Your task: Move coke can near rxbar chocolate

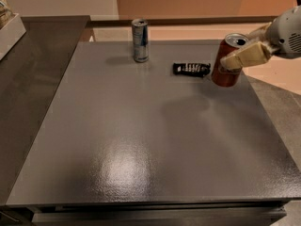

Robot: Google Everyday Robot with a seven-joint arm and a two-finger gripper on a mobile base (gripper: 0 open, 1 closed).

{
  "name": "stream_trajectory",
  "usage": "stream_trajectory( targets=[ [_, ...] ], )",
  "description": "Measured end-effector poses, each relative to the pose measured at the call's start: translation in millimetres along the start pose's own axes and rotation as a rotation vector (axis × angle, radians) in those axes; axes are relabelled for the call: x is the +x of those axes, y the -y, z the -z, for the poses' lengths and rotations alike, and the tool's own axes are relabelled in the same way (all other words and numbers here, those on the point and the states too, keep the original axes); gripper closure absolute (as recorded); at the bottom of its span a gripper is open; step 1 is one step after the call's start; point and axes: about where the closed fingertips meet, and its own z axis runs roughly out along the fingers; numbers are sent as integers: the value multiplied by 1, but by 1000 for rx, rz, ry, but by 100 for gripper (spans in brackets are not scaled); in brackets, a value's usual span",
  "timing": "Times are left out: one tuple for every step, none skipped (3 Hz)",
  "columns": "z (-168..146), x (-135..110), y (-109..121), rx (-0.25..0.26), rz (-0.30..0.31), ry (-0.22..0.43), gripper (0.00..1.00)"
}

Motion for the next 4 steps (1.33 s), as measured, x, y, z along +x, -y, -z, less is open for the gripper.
stream_trajectory(
  targets=[
    [-6,-5,24,32,-12,-6,100],
    [-18,-2,31,29,-26,-16,100],
    [-36,6,30,10,-43,-32,100],
    [-47,11,27,-3,-51,-42,100]
  ],
)
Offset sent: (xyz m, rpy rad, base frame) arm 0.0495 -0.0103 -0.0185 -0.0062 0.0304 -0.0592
